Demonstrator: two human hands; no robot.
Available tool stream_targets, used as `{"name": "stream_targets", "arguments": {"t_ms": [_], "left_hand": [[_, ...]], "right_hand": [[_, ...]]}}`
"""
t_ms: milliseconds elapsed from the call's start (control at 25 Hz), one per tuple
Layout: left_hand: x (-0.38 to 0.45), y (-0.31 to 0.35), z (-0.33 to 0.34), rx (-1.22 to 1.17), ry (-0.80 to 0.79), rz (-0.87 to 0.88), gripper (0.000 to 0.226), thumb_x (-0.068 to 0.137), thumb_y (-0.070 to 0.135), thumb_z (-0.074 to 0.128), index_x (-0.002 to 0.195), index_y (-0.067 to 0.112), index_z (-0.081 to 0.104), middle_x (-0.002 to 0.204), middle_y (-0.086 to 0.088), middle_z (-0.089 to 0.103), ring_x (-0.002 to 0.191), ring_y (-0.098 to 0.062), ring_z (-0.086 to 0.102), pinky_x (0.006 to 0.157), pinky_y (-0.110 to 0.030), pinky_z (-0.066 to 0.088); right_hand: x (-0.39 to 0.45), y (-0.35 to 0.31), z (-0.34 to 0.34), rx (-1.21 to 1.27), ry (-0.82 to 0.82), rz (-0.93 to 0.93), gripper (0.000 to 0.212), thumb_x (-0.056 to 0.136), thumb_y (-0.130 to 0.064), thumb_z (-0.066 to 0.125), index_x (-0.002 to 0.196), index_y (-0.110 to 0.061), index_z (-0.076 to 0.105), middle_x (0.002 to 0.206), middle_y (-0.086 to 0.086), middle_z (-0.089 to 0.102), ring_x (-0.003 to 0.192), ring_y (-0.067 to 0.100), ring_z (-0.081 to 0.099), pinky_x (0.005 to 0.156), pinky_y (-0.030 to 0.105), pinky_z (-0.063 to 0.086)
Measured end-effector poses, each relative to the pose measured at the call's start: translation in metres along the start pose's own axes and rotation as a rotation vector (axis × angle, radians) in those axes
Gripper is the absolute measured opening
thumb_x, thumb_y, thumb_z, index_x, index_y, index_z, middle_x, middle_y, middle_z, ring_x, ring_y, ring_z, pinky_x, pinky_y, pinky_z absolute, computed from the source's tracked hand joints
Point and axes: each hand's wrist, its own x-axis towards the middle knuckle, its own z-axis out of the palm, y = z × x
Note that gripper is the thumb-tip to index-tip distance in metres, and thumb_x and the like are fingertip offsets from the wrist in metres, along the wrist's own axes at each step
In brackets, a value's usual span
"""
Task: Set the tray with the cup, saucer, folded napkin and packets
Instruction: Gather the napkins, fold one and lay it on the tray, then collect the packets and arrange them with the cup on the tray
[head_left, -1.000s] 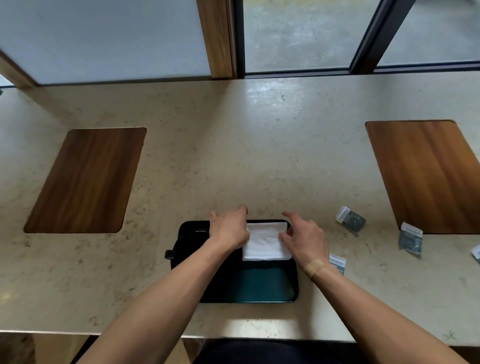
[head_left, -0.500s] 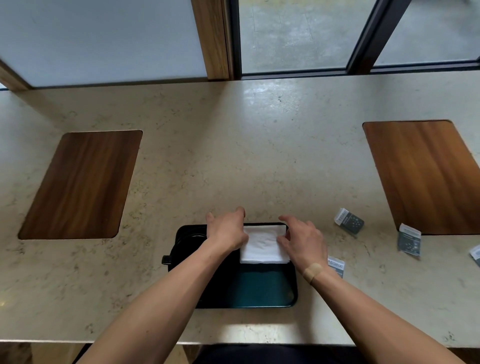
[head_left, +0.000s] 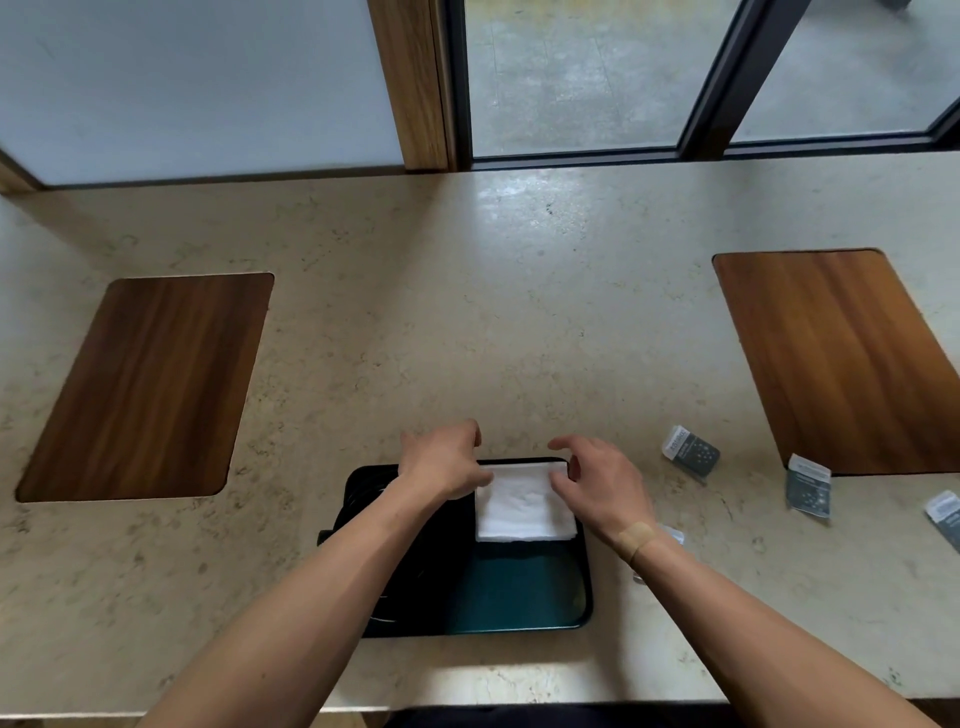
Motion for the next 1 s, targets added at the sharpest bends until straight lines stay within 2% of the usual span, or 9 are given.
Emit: {"name": "stream_targets", "arguments": {"t_ms": [160,240,320,560,680,800,1000], "left_hand": [[0.008,-0.002,-0.013,-0.31,0.157,0.112,0.023,0.078,0.033,0.061,0.1,0.025,0.065,0.085,0.004,0.067,0.086,-0.02,0.064,0.084,-0.038,0.051],[0.011,0.005,-0.017,-0.373,0.177,0.165,0.019,0.079,0.034,0.062,0.095,0.026,0.067,0.083,0.007,0.067,0.083,-0.017,0.064,0.08,-0.037,0.053],[0.012,0.015,-0.017,-0.393,0.173,0.227,0.017,0.08,0.035,0.062,0.094,0.027,0.067,0.084,0.009,0.068,0.082,-0.014,0.064,0.08,-0.038,0.054],[0.014,0.055,-0.014,-0.388,0.199,0.391,0.012,0.084,0.033,0.063,0.094,0.028,0.068,0.087,0.011,0.069,0.081,-0.009,0.064,0.081,-0.038,0.054],[0.013,0.079,-0.009,-0.408,0.219,0.402,0.012,0.083,0.032,0.064,0.092,0.028,0.069,0.086,0.012,0.07,0.079,-0.007,0.064,0.081,-0.036,0.053],[0.012,0.107,0.005,-0.394,0.226,0.386,0.012,0.081,0.033,0.065,0.092,0.029,0.069,0.084,0.012,0.07,0.078,-0.006,0.064,0.08,-0.035,0.054],[0.0,0.158,0.038,-0.363,0.193,0.352,0.016,0.081,0.035,0.069,0.095,0.027,0.069,0.084,0.011,0.071,0.076,-0.007,0.064,0.077,-0.034,0.055]], "right_hand": [[0.007,0.005,-0.009,0.038,0.107,0.064,0.022,0.085,-0.029,0.061,0.106,-0.028,0.065,0.074,-0.01,0.055,0.074,0.012,0.054,0.062,0.028,0.042],[0.008,0.008,-0.015,0.045,0.138,0.094,0.018,0.086,-0.03,0.063,0.103,-0.027,0.066,0.074,-0.009,0.058,0.071,0.011,0.056,0.063,0.031,0.048],[0.006,0.014,-0.023,0.04,0.161,0.129,0.016,0.087,-0.032,0.063,0.102,-0.027,0.066,0.077,-0.008,0.06,0.073,0.01,0.058,0.066,0.035,0.055],[-0.005,0.043,-0.053,0.064,0.251,0.226,0.016,0.089,-0.033,0.064,0.103,-0.026,0.066,0.086,-0.008,0.063,0.078,0.009,0.061,0.07,0.035,0.057],[-0.009,0.068,-0.071,0.074,0.278,0.24,0.015,0.089,-0.032,0.065,0.103,-0.026,0.067,0.089,-0.006,0.066,0.081,0.012,0.062,0.072,0.037,0.056],[-0.011,0.098,-0.089,0.08,0.287,0.238,0.017,0.088,-0.031,0.066,0.104,-0.024,0.068,0.093,-0.006,0.067,0.083,0.013,0.062,0.07,0.032,0.053],[-0.023,0.15,-0.112,0.081,0.194,0.156,0.019,0.087,-0.03,0.069,0.105,-0.022,0.068,0.092,-0.004,0.068,0.079,0.011,0.061,0.066,0.025,0.05]]}}
